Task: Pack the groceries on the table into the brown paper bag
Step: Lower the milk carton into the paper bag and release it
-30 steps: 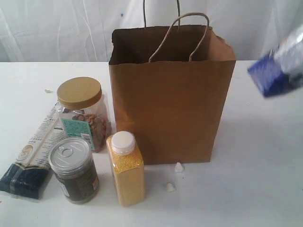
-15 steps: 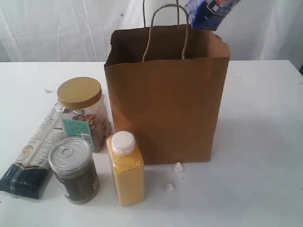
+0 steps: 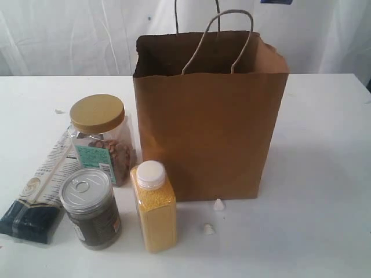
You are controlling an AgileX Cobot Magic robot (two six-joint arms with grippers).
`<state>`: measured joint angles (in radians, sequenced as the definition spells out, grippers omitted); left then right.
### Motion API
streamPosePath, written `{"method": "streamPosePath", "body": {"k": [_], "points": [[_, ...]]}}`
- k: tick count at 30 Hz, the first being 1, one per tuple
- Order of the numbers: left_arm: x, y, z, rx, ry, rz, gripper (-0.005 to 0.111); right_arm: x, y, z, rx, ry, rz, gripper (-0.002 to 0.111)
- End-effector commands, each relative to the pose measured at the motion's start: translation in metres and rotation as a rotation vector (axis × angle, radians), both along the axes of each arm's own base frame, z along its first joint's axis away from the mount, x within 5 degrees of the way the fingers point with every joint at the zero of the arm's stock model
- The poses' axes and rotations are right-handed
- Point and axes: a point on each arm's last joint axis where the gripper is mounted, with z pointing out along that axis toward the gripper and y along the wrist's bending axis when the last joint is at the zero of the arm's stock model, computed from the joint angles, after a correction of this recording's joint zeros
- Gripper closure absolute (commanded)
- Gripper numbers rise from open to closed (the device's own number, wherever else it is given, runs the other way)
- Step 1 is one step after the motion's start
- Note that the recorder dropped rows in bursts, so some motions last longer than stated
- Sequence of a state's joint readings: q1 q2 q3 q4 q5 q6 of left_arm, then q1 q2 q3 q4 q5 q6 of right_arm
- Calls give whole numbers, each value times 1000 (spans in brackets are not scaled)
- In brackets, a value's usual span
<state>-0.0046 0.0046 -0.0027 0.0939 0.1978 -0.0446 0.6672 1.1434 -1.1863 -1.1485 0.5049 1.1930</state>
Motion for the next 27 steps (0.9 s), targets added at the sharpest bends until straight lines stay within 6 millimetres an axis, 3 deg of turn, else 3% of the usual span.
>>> {"method": "streamPosePath", "body": {"k": [1,6,11,23,27], "points": [[0,0,0,-5,-6,4,107,10,16,-3,-12,-24,86,101],[0,0,0,-5,-6,4,107,30,39,-26,-50,24,155,101],[0,0,0,-5,-6,4,107,45,49,-47,-94,90,127,94],[0,0,0,-5,-6,4,107,53,65,-64,-1,169,205,78],[0,0,0,-5,-6,4,107,57,67,-71,-16,191,185,66]]}}
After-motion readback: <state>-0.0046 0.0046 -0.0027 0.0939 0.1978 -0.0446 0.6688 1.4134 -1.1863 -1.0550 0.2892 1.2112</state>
